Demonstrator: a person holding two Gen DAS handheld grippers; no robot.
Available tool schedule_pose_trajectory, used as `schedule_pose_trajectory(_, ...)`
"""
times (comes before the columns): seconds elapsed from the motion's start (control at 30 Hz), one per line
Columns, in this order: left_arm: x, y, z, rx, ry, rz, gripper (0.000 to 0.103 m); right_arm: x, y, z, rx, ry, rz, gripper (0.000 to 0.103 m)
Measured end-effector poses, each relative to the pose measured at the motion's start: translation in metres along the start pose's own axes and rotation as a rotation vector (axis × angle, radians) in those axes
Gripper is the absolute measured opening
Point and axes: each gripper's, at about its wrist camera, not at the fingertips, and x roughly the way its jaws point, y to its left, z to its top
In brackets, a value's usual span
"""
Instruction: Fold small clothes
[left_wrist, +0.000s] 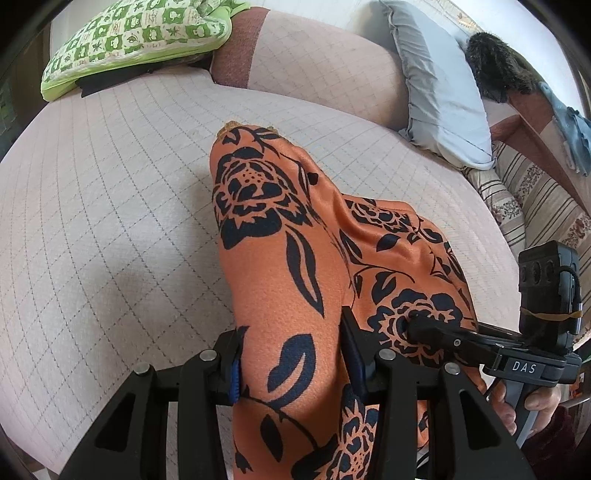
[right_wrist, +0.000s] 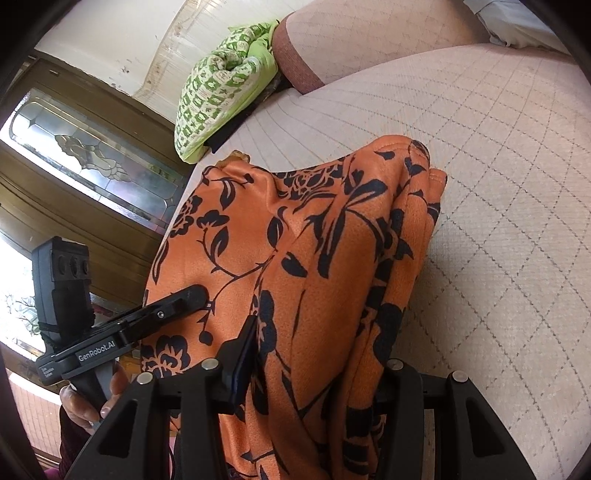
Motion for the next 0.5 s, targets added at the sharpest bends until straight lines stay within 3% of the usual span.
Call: schedule_pose_trajectory(0.5, 0.016, 0.005, 0.001, -0.017, 0.025, 0.039, 0.047, 0.016, -0.004, 0.008, 0.023, 0.030, -0.022, 0.049)
